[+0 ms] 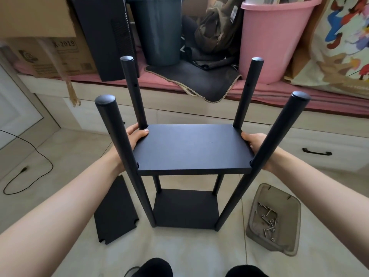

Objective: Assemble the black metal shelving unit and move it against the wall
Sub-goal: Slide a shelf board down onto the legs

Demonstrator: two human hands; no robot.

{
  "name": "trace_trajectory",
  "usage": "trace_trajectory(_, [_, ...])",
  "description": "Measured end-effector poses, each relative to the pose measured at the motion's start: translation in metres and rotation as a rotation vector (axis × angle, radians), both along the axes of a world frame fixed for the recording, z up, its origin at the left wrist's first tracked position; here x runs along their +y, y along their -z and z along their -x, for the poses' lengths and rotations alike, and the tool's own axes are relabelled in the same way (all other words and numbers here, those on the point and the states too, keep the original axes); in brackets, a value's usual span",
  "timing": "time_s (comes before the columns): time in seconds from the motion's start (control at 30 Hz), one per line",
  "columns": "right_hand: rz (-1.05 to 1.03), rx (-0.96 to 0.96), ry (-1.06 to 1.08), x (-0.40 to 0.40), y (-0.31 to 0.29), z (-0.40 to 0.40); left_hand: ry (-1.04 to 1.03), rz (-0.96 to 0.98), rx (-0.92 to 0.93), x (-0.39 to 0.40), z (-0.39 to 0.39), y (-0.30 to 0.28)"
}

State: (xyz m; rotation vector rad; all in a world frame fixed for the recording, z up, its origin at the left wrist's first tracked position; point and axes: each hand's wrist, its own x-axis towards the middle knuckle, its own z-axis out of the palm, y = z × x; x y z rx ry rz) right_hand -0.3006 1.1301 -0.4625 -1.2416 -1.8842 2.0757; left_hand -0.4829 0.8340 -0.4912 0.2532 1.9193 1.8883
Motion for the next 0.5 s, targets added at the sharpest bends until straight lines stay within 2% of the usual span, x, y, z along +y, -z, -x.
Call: trace_trajectory(0.5, [-0.095, -0.024, -0.024, -0.003, 0.016, -0.003, -0.024, 0.008, 0.006, -0.003, -0.003, 0.007])
